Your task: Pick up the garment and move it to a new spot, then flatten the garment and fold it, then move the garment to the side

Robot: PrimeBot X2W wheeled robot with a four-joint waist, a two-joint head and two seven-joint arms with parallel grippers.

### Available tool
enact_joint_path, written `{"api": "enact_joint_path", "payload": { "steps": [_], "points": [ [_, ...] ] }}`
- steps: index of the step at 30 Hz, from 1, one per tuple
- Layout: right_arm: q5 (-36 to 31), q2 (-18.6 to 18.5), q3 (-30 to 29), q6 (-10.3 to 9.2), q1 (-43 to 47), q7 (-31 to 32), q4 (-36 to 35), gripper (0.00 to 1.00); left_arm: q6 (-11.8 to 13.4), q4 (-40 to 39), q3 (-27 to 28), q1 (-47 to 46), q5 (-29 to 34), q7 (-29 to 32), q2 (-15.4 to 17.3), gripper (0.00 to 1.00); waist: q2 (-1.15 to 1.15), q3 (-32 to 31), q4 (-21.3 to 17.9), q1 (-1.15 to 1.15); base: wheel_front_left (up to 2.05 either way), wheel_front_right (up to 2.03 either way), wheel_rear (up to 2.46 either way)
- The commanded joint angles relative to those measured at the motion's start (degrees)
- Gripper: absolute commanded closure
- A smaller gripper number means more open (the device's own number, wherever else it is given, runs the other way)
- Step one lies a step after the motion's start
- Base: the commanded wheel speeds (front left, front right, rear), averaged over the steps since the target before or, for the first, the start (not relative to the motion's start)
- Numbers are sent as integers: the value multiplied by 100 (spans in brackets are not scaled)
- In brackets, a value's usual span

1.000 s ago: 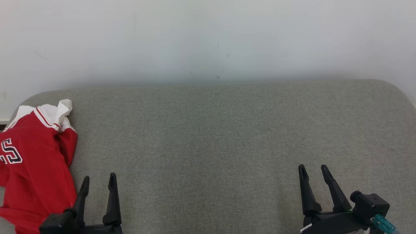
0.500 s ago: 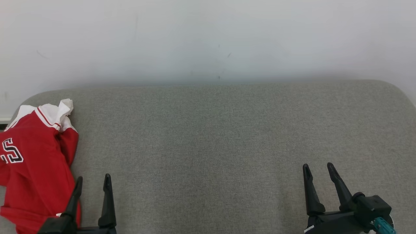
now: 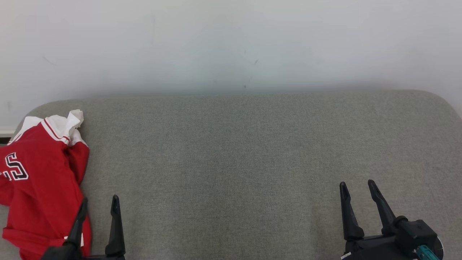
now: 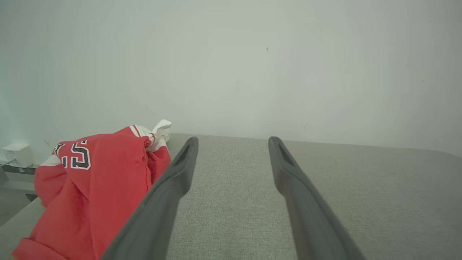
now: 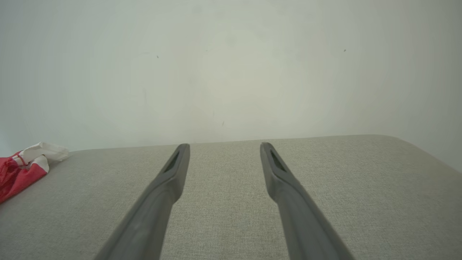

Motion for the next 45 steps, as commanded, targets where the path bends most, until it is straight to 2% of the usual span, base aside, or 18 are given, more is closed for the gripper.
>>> {"api": "enact_joint_path", "payload": {
  "steps": [1,14,32,40,41,45],
  "points": [
    [-48,-12,-28,-11,62,-44,-26,0,-36,10,41,73,40,-53,-18,0,0,-6,3,0,0,0,0],
    [179,-12,-96,-12,45,-103,187,0,-131,90,128,106,177,-115,-31,0,0,-41,39,0,0,0,0],
    [254,-11,-100,-12,37,-103,300,0,-134,173,87,73,190,-115,-38,0,0,-50,119,0,0,0,0],
    [311,-11,-62,-12,71,-103,313,0,-134,297,38,-17,265,-116,0,0,0,-72,502,0,0,0,0],
    [344,-11,-49,-12,106,-103,343,0,-133,338,47,-33,298,-115,13,0,0,-82,678,0,0,0,0],
    [372,-11,-26,-12,100,-103,371,0,-127,386,65,-39,330,-115,27,0,0,-95,966,0,0,0,0]
  ]
}}
